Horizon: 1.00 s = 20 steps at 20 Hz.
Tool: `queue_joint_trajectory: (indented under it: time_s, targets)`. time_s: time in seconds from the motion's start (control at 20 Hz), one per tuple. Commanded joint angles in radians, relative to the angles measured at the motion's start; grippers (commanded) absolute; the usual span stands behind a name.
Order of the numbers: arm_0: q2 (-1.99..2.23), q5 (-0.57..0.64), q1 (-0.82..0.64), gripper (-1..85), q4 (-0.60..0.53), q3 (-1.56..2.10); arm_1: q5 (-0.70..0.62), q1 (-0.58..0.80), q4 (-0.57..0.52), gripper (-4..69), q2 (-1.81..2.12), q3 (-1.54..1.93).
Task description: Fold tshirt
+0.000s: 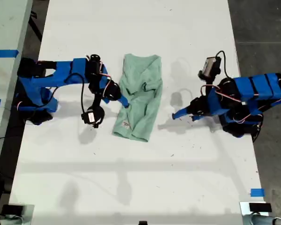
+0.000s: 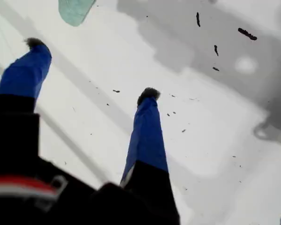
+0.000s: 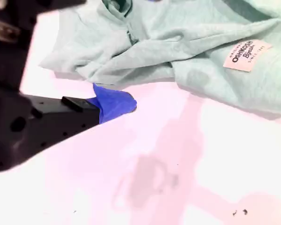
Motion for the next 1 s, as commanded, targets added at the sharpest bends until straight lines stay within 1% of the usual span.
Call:
queue_joint_trajectory:
  time_s: [0.0, 0.1, 0.2, 0.3, 0.4, 0.55, 0.7, 0.8, 0.95]
  targets:
    - [0.407, -0.123, 0.037, 26.2, -0.218, 0.554, 0.029, -0.023, 0.017, 34.4, 0.114, 0.048]
    - [0.56, -0.245, 0.092, 26.1, -0.272, 0.804, 0.049, -0.034, 0.02, 34.3, 0.192, 0.112]
    - [0.667, -0.344, 0.155, 26.0, -0.331, 0.973, 0.083, -0.052, 0.038, 34.6, 0.255, 0.179]
    - [0.735, -0.407, 0.198, 25.9, -0.35, 1.066, 0.097, -0.075, 0.028, 34.9, 0.296, 0.216]
    - [0.747, -0.416, 0.21, 26.3, -0.348, 1.077, 0.095, -0.072, 0.008, 35.0, 0.275, 0.219]
    - [0.657, -0.365, 0.189, 25.3, -0.333, 0.974, 0.054, -0.061, -0.078, 34.8, 0.133, 0.153]
    - [0.42, -0.233, 0.17, 24.8, -0.344, 0.721, -0.017, -0.043, -0.179, 34.8, -0.138, -0.017]
    - [0.253, -0.15, 0.161, 24.5, -0.362, 0.532, -0.066, -0.034, -0.192, 35.4, -0.376, -0.206]
    - [0.023, -0.081, 0.15, 25.3, -0.344, 0.264, -0.14, -0.011, -0.187, 36.1, -0.669, -0.483]
